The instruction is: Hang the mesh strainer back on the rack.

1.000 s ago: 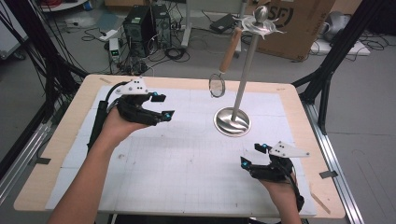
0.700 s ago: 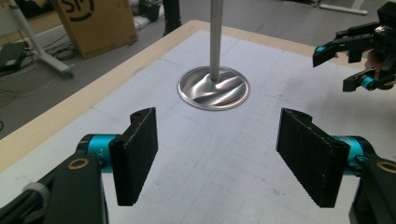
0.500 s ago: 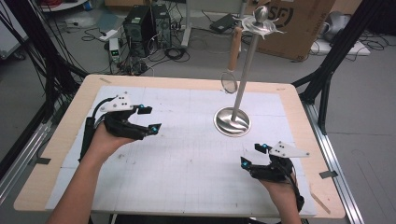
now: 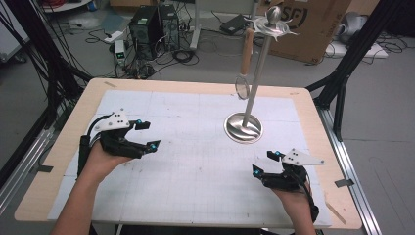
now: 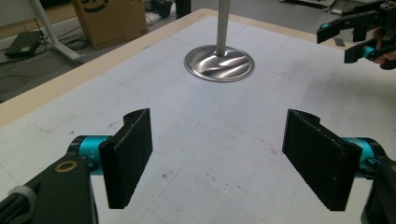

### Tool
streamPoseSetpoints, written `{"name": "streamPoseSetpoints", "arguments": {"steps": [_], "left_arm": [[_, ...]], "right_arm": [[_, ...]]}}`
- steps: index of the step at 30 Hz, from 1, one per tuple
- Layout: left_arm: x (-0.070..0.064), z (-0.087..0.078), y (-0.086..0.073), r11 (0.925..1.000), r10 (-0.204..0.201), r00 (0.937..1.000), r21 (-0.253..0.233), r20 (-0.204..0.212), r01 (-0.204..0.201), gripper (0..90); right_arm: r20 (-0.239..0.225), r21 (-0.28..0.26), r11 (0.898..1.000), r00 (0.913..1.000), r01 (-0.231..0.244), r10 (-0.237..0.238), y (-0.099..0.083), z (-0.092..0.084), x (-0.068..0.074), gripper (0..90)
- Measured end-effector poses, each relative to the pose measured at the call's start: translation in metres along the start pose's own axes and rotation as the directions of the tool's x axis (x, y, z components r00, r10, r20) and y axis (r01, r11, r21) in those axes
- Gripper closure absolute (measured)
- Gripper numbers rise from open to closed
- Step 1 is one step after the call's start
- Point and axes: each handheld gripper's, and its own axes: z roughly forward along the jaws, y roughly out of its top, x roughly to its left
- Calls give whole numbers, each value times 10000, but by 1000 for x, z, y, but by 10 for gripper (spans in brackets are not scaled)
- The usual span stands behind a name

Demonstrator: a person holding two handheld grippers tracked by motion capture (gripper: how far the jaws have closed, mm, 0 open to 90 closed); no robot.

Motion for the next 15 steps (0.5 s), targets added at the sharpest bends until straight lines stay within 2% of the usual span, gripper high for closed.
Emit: {"name": "streamPoseSetpoints", "arguments": {"steps": [4, 10, 12, 15], "left_arm": [[-4, -5, -11, 9994, -314, 9995, -143, -15, 313, 242], [-12, -10, -29, 9986, -414, 9991, -337, -90, 411, 239], [-12, -10, -32, 9982, -549, 9984, -254, -102, 546, 236], [-12, -10, -35, 9969, -700, 9971, -388, -302, 688, 231]], "right_arm": [[19, 10, 10000, 10000, 40, -40, 0, 0, -1, 208], [15, 49, 10000, 10000, 41, -41, -1, 1, 0, 208], [6, 74, 10000, 10000, 42, -42, -1, 1, 0, 208], [-37, 84, 9999, 9999, 96, -95, 0, 2, 1, 208]]}}
